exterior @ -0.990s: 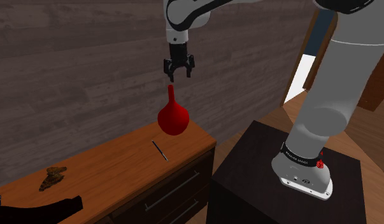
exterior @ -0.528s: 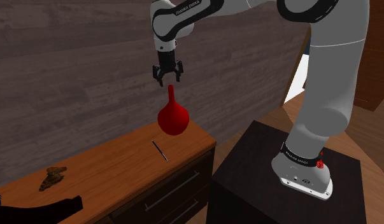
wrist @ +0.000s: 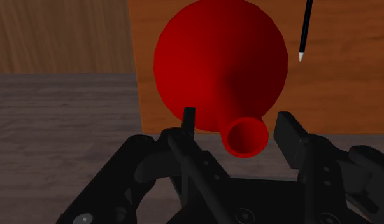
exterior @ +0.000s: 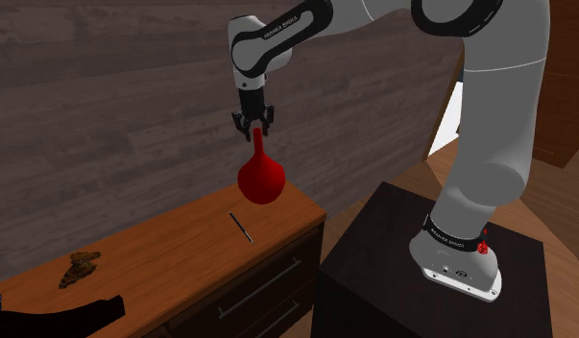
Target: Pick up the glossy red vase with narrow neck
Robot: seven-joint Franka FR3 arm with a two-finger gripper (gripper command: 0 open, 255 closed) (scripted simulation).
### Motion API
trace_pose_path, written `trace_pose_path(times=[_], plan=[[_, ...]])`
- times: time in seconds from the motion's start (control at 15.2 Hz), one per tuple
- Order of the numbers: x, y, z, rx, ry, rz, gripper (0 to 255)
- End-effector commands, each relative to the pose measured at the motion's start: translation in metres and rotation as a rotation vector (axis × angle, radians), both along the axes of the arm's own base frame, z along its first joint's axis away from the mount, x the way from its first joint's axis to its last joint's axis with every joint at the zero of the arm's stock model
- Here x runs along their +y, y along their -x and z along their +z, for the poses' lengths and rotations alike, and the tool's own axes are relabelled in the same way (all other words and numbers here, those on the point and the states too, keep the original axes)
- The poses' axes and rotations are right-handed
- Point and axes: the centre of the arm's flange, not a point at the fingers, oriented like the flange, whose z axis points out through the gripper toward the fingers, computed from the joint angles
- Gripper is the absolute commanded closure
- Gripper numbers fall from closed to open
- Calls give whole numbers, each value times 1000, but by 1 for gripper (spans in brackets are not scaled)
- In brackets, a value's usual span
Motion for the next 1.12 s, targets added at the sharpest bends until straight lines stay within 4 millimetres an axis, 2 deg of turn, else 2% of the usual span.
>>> trace_pose_path(times=[0.0,0.53,1.06], plan=[[0,0,-1,0,0,0,255],[0,0,-1,0,0,0,255],[0,0,42,0,0,0,255]])
